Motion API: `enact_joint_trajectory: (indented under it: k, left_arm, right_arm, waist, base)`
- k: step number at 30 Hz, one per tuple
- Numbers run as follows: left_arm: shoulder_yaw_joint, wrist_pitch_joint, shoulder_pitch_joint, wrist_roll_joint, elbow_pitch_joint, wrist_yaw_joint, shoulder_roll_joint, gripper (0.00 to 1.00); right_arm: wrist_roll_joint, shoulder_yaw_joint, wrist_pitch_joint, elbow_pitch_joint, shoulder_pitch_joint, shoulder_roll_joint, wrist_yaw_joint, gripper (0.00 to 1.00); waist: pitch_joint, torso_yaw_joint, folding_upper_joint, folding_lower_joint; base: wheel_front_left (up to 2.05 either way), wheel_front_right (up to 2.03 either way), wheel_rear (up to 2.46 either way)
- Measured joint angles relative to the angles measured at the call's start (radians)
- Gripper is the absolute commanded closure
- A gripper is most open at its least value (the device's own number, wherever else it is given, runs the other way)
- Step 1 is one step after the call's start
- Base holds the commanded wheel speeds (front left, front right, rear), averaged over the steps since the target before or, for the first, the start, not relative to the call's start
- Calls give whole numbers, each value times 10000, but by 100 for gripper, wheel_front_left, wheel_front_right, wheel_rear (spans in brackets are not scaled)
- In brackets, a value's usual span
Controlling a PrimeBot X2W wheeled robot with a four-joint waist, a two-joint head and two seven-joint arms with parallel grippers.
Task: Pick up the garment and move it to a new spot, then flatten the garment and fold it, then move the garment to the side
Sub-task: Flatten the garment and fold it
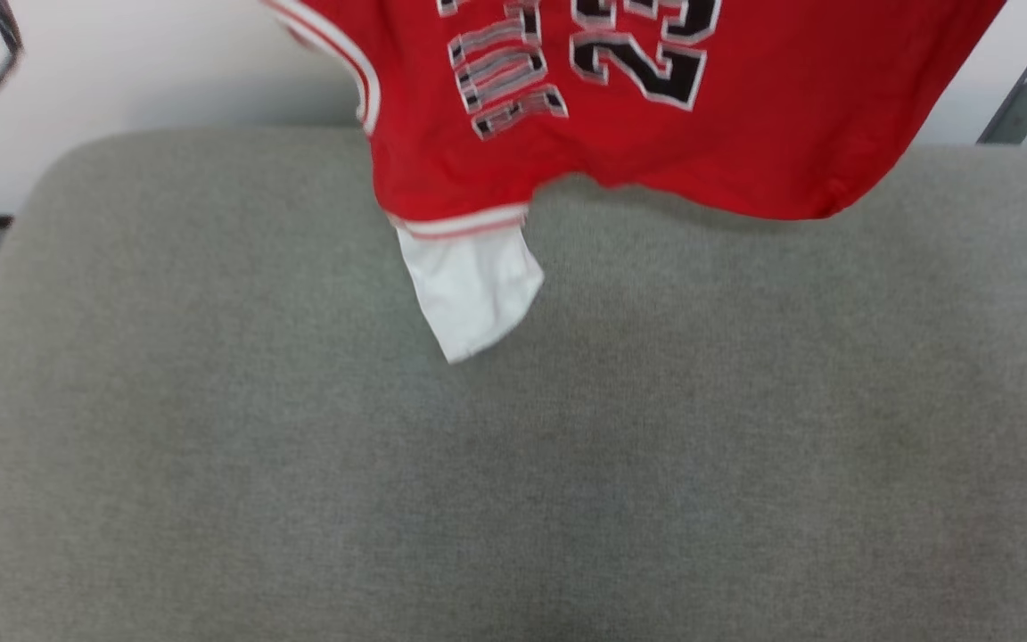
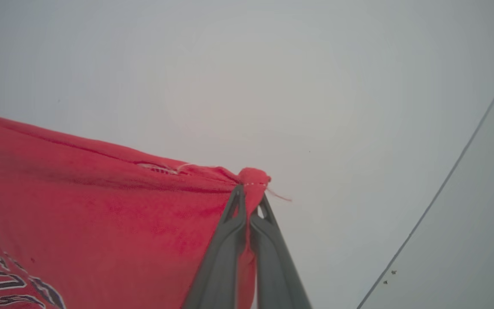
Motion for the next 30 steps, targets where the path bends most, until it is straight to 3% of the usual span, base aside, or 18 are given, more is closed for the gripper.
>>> enact_joint_trajectory:
  k: [7, 20, 23, 26, 30]
  left_arm:
    - [25, -1005, -1242, 326, 1231, -23, -485, 100]
    - [267, -3931, -4054, 970, 2911, 725, -1104, 100]
    - [408, -4800, -4533, 1041, 3049, 903, -1198, 100]
    - [667, -5256, -4910, 1068, 2869, 993, -1210, 100]
    - [1120, -5311, -4733, 1338, 1672, 1170, -1076, 100]
  right_arm:
    - [-1007, -353, -1143, 1016, -1086, 644, 0, 100]
    - [-3476, -1672, -4368, 3264, -3375, 1689, 0, 100]
    - [-4299, -2282, -4539, 3170, -3704, 1735, 0, 100]
    - [-5244, -2978, -4552, 2029, -3721, 1799, 0, 100]
    - [-6134, -3716, -4575, 1335, -3259, 2036, 0, 100]
  waist:
    - [1021, -91, 0, 0]
    - [3426, -329, 0, 0]
    - [3899, -362, 0, 0]
    - [4317, -364, 0, 0]
    - [4725, -285, 0, 0]
  base:
    - [0, 0, 0]
    - [0, 0, 0]
    - [0, 0, 0]
    - [0, 0, 0]
    - [0, 0, 0]
